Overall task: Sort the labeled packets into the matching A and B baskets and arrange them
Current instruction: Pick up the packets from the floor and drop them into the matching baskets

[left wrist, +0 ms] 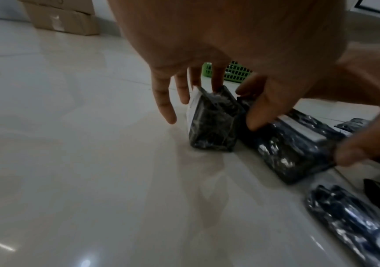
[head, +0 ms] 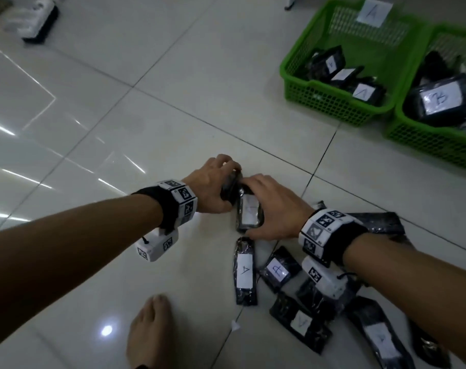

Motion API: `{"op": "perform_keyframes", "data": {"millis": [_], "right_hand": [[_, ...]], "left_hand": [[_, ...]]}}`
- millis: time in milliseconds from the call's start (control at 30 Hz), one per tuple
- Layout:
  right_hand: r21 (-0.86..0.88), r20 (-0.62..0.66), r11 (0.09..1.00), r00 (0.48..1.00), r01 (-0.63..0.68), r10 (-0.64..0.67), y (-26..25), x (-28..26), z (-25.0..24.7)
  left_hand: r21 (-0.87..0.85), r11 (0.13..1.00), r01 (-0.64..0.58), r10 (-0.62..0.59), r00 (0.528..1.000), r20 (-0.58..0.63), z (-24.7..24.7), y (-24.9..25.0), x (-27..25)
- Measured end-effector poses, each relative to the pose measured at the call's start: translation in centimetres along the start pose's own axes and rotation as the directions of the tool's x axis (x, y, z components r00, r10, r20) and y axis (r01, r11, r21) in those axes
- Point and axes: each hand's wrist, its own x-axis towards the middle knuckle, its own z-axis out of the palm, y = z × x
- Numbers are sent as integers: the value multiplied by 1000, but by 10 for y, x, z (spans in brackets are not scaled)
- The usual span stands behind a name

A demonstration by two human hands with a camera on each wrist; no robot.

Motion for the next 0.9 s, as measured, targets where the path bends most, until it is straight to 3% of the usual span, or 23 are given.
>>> {"op": "perform_keyframes", "data": {"millis": [133, 200, 233, 300, 333, 400, 467, 533, 600, 700, 800, 900], "right_hand": [[122, -167, 987, 978, -104, 123, 15, -7, -21], [269, -244, 944, 935, -189, 257, 29, -11, -33], [377, -270, 899, 902, -223, 338, 35, -11, -40], [655, -281, 725, 823, -213, 495, 43, -12, -55], [762, -256, 620, 792, -188, 555, 46, -12, -61], [861, -215, 484, 747, -159, 629, 53, -19, -81], [894, -192, 429, 749, -133, 634, 59, -30, -100], [870, -211, 470, 747, -151, 630, 67, -41, -113], [764, -323, 607, 683, -220, 655, 75, -48, -119], [563, -521, 761, 577, -321, 629, 81, -52, -124], [532, -588, 779, 517, -331, 622, 81, -56, -129], [518, -633, 793, 481, -320, 607, 82, -57, -138]], "left_hand": [[-23, 1000, 7, -8, 999, -43, 7, 4, 2], [-242, 964, 112, -128, 990, -54, -2, 11, 6], [-451, 871, 194, -225, 974, -15, -11, 20, 9], [-843, 471, 259, -334, 937, 101, -29, 38, 16], [-932, 263, 250, -356, 923, 147, -38, 43, 19], [-979, 36, 201, -341, 923, 177, -56, 53, 29], [-981, -90, 172, -262, 946, 190, -70, 61, 39], [-966, -204, 156, -192, 962, 196, -80, 71, 50], [-952, -271, 141, -154, 970, 188, -89, 85, 60], [-944, -292, 152, -83, 980, 183, -94, 103, 76], [-897, -408, 172, 21, 984, 180, -96, 113, 87], [-885, -427, 187, 80, 982, 169, -97, 116, 99]]}}
